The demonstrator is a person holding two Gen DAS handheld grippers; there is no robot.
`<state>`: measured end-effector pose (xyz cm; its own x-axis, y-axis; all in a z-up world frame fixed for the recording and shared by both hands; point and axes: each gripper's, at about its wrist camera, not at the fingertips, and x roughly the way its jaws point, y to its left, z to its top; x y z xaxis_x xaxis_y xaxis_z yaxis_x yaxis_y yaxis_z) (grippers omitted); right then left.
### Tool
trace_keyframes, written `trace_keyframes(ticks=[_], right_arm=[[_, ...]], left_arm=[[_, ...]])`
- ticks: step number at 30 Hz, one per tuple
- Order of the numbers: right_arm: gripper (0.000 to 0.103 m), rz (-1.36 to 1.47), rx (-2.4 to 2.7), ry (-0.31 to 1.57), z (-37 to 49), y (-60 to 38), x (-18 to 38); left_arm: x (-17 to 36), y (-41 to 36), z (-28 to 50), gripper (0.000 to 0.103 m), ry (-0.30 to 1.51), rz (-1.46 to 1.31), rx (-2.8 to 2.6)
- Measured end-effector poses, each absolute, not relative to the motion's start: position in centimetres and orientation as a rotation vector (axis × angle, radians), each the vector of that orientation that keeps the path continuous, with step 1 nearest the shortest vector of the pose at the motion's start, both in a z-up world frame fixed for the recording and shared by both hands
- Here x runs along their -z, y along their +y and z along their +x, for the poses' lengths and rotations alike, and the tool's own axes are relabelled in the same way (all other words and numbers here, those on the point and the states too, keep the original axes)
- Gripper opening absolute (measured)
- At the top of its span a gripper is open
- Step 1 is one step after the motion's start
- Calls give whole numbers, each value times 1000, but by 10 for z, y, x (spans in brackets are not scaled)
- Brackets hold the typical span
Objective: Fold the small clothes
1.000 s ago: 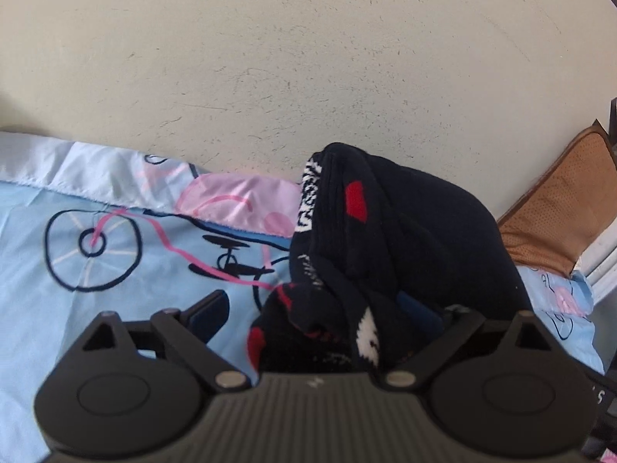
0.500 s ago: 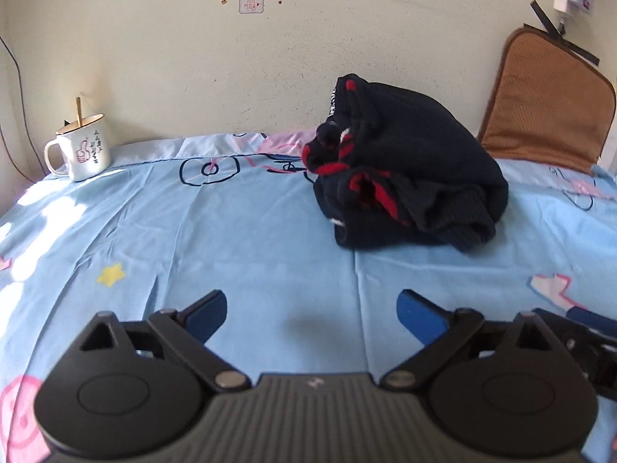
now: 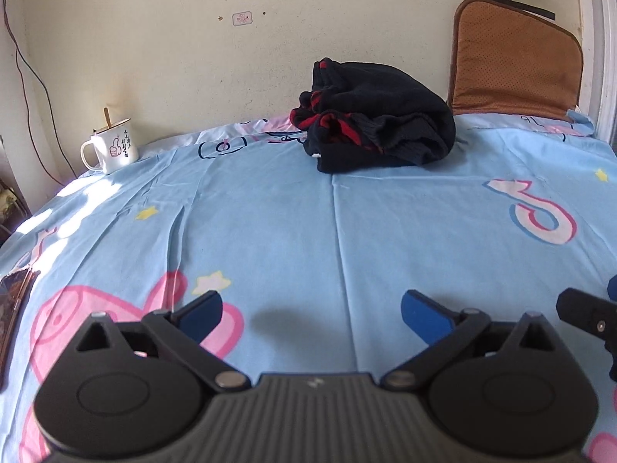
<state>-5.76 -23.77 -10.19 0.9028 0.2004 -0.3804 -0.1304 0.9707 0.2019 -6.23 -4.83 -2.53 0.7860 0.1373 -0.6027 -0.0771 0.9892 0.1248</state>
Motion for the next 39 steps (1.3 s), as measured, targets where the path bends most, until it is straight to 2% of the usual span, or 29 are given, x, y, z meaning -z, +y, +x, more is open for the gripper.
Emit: trace_keyframes(ticks=[19, 25, 29, 39], right_arm=[[83, 210, -136, 429, -13, -243, 94], [93, 269, -193, 417, -14, -251, 95], [103, 295, -241, 422, -12, -254, 95], [103, 306, -255, 420, -11, -255, 95]], left_arm=[[30, -34, -52, 103, 720, -6, -88], [30, -34, -52, 103, 720, -10, -83], [30, -34, -52, 103, 723, -12, -86], [30, -33, -53, 103, 722, -12, -85]])
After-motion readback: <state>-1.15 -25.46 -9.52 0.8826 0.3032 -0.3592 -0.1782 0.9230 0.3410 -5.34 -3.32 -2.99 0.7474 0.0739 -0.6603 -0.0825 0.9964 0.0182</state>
